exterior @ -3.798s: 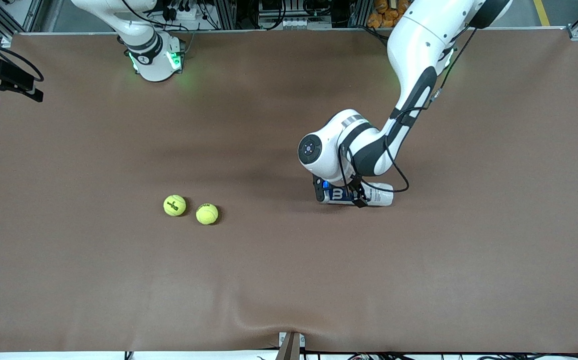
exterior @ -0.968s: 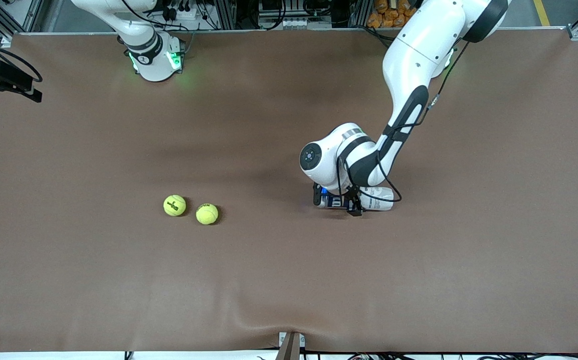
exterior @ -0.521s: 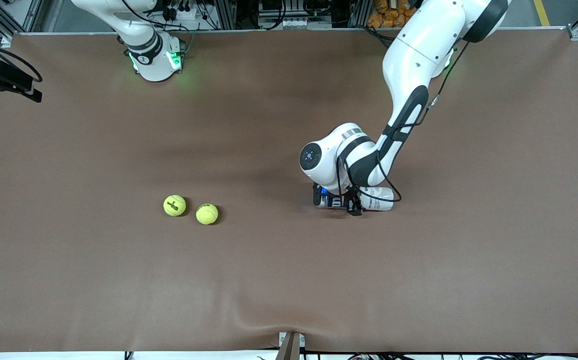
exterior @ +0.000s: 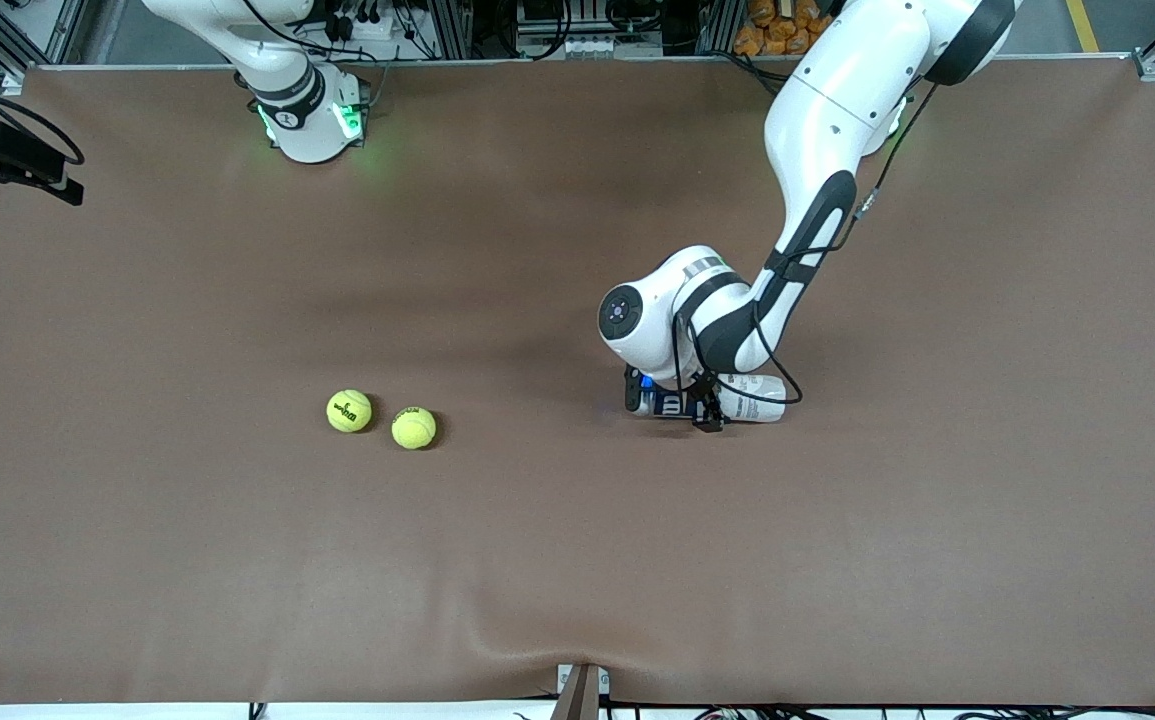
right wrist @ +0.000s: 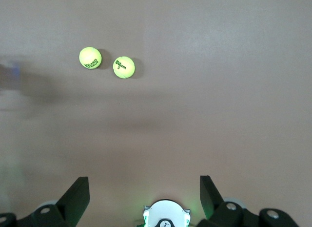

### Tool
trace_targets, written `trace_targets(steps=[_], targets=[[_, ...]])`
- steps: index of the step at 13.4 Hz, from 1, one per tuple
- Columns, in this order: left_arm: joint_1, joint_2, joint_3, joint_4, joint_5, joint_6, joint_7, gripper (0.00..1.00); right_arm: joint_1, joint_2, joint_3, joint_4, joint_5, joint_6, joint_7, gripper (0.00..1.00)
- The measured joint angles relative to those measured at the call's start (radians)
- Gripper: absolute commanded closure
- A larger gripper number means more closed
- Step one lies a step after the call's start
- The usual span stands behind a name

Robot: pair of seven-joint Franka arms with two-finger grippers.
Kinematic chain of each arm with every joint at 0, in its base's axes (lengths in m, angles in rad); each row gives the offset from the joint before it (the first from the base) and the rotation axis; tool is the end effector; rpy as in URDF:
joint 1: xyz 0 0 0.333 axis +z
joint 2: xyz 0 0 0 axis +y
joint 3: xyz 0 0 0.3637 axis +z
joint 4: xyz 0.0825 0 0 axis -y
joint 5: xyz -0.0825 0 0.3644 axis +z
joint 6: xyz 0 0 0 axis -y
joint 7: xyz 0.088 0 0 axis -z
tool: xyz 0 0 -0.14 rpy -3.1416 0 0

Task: Insert tennis ball vertically with right arm
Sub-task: 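Carry the upright can toward the balls while the right gripper reaches out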

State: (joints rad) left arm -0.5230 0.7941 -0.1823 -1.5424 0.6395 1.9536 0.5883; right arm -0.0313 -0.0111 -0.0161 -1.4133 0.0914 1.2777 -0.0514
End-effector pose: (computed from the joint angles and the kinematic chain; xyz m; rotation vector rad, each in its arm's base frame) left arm 0.5652 -0.3817 0.1865 -1.8545 1.9415 0.4420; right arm 0.4938 -0.0089 0.6909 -3.0407 -0.0380 0.1826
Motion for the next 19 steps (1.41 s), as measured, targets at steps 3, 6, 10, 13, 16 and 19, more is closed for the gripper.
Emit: trace_targets(steps=[3,6,10,13,16,19], targets=[[0.000,0.000,-0.001,0.006,0.000,0.008,-0.001,0.20,-0.001,0.000,-0.001,0.000,-0.001,0.003,0.000,0.00],[-0.001,-0.001,-0.005,0.026,0.000,0.010,-0.009,0.20,-0.002,0.006,-0.003,0.000,-0.028,0.003,0.000,0.00],[-0.001,-0.010,-0.031,0.097,-0.012,0.011,-0.011,0.21,-0.002,0.031,-0.002,-0.001,-0.054,0.004,0.000,0.00],[0.001,-0.014,-0.048,0.143,-0.030,0.011,-0.014,0.21,-0.003,0.049,-0.003,-0.001,-0.058,0.012,0.000,0.00],[0.001,-0.017,-0.055,0.194,-0.063,0.039,-0.016,0.21,-0.004,0.096,-0.003,-0.013,-0.068,0.019,0.000,0.00],[0.002,-0.024,-0.056,0.222,-0.123,0.137,-0.043,0.21,-0.006,0.182,-0.004,-0.018,-0.076,0.035,0.000,0.00]])
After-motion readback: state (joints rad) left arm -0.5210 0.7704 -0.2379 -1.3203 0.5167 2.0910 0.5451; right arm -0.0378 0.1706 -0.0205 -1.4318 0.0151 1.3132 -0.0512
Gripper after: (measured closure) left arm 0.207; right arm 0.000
